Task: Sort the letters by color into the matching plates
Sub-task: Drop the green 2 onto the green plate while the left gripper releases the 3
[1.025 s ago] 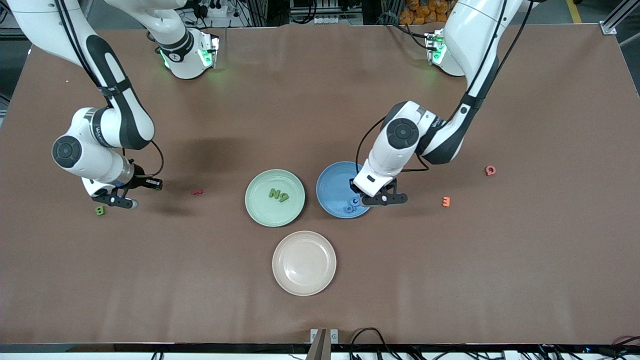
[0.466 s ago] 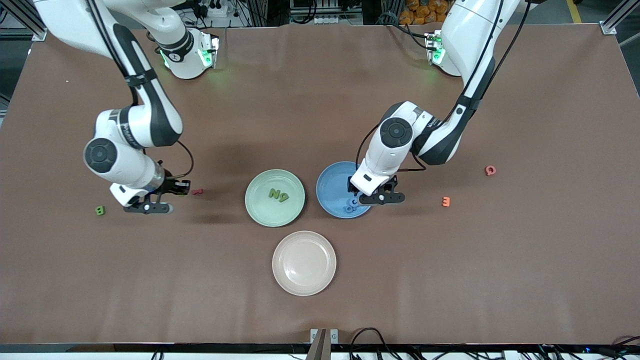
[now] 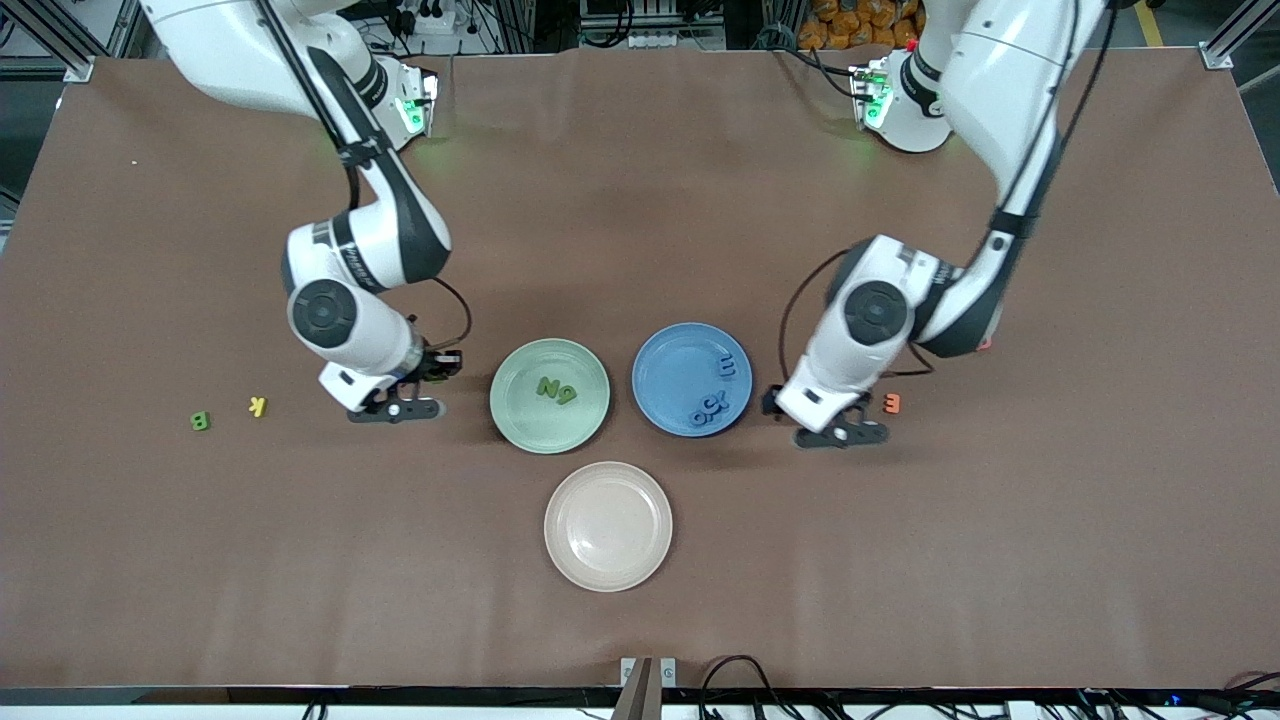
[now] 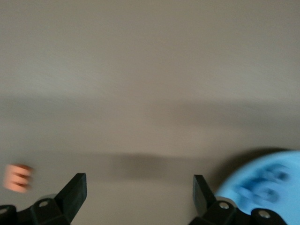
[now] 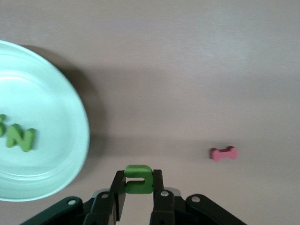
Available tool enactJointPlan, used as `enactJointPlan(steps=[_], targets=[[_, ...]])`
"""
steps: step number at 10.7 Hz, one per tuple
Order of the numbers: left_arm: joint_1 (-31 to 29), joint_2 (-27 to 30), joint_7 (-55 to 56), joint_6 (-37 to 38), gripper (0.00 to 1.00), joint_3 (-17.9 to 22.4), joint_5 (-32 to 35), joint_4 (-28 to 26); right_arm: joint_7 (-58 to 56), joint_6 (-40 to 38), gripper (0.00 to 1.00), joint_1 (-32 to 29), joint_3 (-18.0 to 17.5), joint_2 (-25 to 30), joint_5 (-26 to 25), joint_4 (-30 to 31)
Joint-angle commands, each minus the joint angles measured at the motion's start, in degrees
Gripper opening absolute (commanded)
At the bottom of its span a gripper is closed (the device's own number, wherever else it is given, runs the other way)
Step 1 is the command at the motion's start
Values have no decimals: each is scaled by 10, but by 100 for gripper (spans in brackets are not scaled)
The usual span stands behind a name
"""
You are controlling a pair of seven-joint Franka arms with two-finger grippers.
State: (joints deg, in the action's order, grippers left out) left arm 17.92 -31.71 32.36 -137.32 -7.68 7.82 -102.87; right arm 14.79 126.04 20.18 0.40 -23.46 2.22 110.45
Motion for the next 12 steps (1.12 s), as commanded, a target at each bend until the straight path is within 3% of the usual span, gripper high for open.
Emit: enactJointPlan(steps=[1, 7, 9, 10, 11, 12], targets=[[-98, 19, -108, 31, 100, -9, 13, 3, 34, -34, 20, 43, 5, -55, 3, -85], [-252, 68, -323, 125, 100, -19, -14, 4, 124, -34, 20, 107, 5, -116, 4, -157], [-263, 91, -322, 150, 100, -21, -37, 3, 143, -34, 26, 109, 4, -122, 5, -165], [-263, 122, -305, 182, 100, -23, -46, -2, 147, -34, 72, 109, 5, -122, 9, -165], [-267, 152, -313, 252, 100, -25, -47, -2, 147, -34, 100, 106, 6, -121, 8, -165], [-269, 181, -311, 297, 100, -26, -50, -3, 140, -34, 100, 101, 7, -118, 8, -165]])
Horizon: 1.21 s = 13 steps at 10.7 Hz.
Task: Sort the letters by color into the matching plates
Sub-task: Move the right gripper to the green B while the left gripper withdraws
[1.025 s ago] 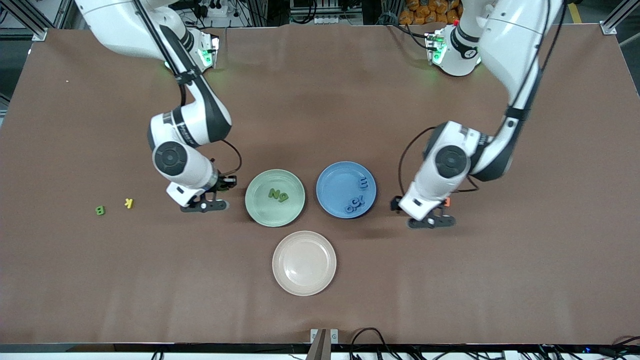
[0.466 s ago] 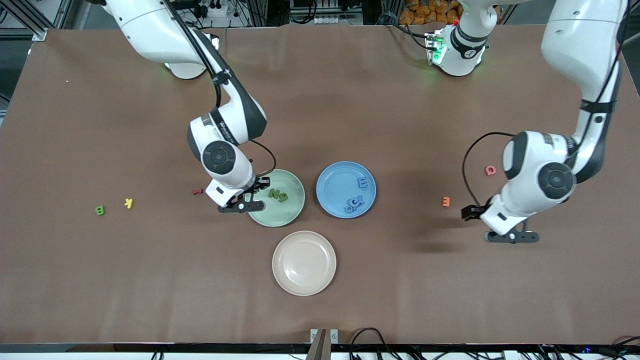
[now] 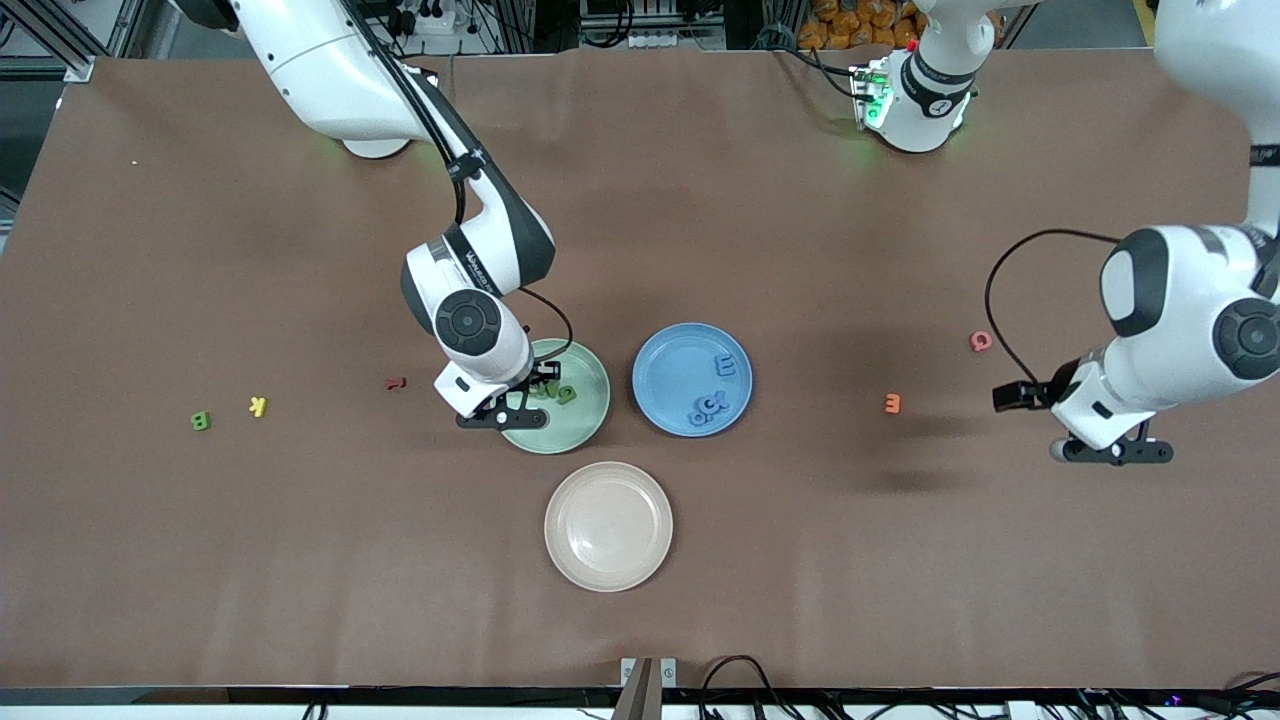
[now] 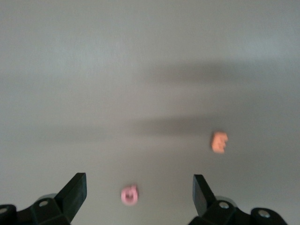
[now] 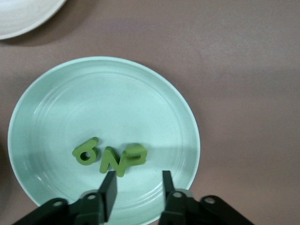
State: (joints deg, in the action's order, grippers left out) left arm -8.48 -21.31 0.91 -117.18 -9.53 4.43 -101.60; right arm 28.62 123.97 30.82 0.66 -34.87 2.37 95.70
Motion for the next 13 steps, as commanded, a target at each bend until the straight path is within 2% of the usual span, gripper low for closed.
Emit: enactJointPlan(steps=[1, 3, 6, 9, 11, 13], targets=[[-2, 114, 5, 119, 100, -8, -26, -35, 1, -14, 100, -7, 6, -1, 4, -17], [20, 172, 7, 128, 100, -3, -68, -77, -36, -24, 100, -22, 9, 2, -2, -17], [87, 228, 11, 129, 100, 37, -79, -130, -140, -32, 100, -72, 25, 7, -3, -17], [98, 300, 12, 120, 100, 38, -79, -193, -260, -30, 100, -133, 33, 21, -3, -17], [100, 314, 12, 113, 100, 44, -78, -184, -325, -29, 100, -178, 32, 33, -3, -14], [100, 307, 15, 103, 100, 47, -72, -142, -383, -24, 100, -222, 32, 49, -6, -8]])
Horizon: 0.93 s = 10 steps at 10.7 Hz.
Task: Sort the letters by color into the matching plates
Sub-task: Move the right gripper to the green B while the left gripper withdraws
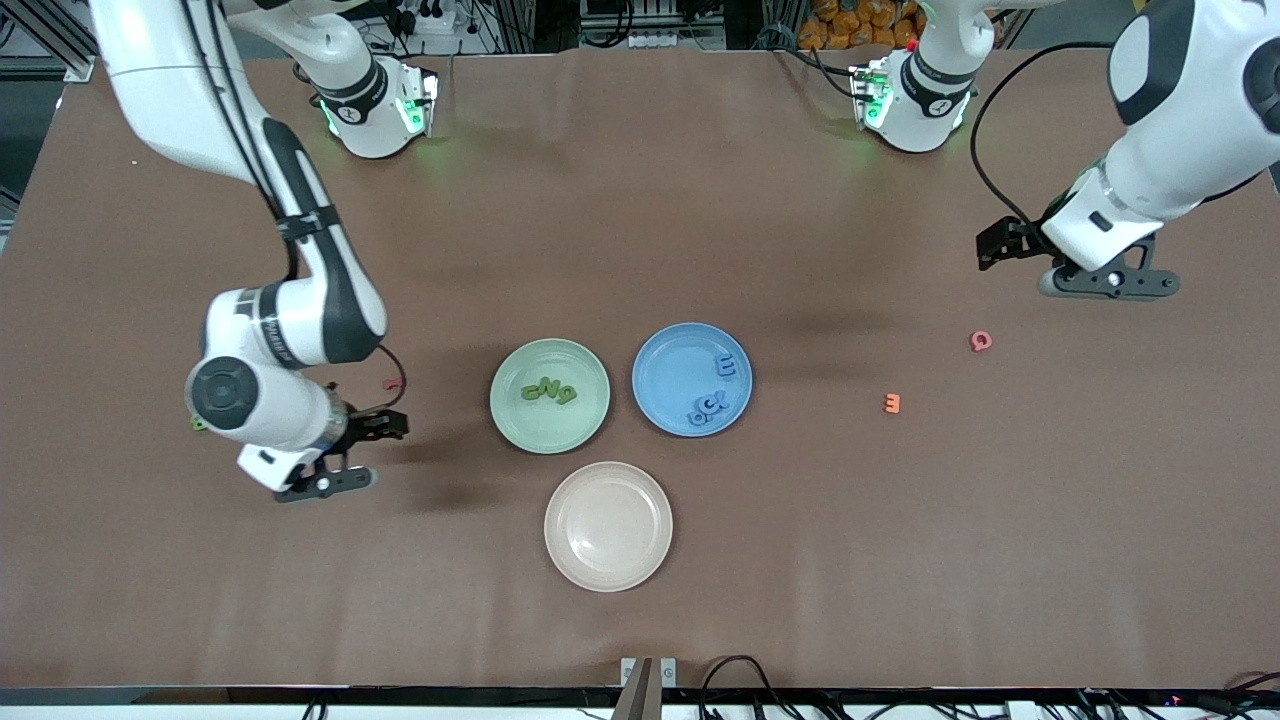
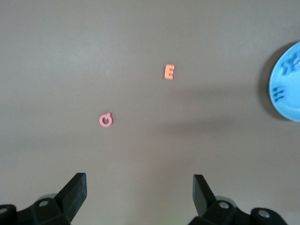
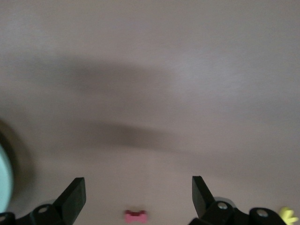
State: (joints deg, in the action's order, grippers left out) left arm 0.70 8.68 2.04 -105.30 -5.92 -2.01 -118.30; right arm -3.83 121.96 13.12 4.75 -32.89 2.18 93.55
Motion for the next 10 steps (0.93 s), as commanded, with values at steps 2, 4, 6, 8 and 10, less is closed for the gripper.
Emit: enactJointPlan(steps=[2, 4, 6, 8, 10], targets=[[12, -15, 2, -26, 100, 25, -7, 89, -126, 31, 100, -92, -9, 52, -4, 45], [12, -23, -4, 0, 100, 42, -7, 139, -199, 129, 100, -135, -10, 64, -2, 111], [12, -28, -5, 53, 100, 42, -5, 187, -265, 198, 100, -177, -11, 73, -2, 166], [12, -30, -19, 98, 100, 42, -4, 217, -347, 204, 100, -222, -12, 82, 5, 192], [12, -30, -34, 116, 100, 40, 18, 218, -412, 204, 100, -266, -13, 86, 6, 213]])
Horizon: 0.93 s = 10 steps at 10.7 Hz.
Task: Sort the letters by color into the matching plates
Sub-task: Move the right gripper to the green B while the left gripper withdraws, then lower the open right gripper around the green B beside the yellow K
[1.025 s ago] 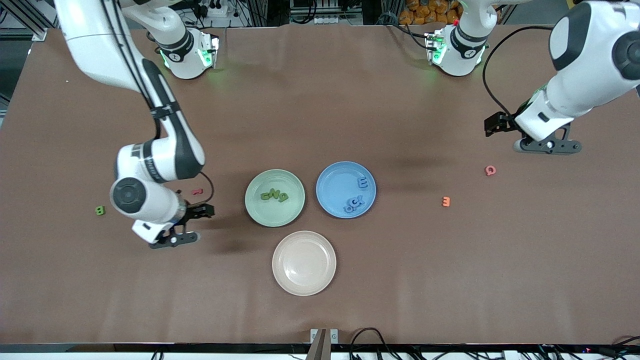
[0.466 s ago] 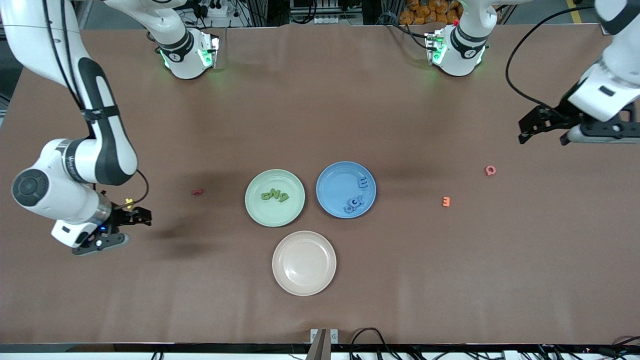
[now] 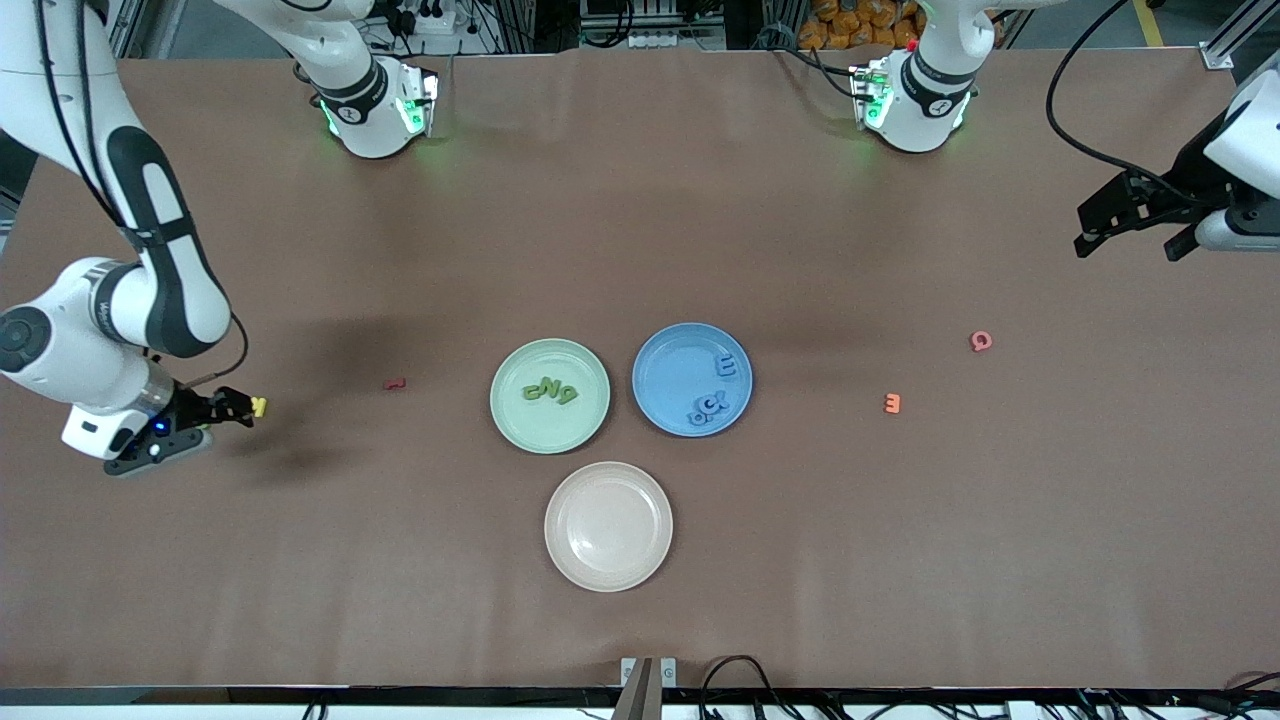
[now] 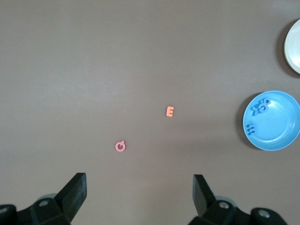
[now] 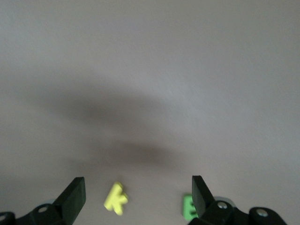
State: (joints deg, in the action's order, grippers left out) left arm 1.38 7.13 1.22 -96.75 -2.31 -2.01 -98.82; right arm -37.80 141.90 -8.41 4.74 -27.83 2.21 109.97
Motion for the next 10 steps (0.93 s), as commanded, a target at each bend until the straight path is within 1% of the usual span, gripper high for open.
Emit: enactJointPlan(steps=[1, 3, 4, 7, 10], targets=[[6, -18, -45, 37, 100, 1, 34, 23, -108, 5, 100, -75, -13, 35, 6, 52], [10, -36, -47, 41, 100, -1, 25, 44, -152, 5, 100, -105, -14, 31, 7, 53], [11, -47, -44, 50, 100, -1, 21, 56, -156, 5, 100, -109, -14, 29, 10, 53], [9, -61, -43, 54, 100, 0, -3, 75, -159, 24, 100, -107, -14, 14, 11, 53], [7, -61, -23, 64, 100, 0, -4, 72, -158, 59, 100, -105, -14, -13, 22, 47]])
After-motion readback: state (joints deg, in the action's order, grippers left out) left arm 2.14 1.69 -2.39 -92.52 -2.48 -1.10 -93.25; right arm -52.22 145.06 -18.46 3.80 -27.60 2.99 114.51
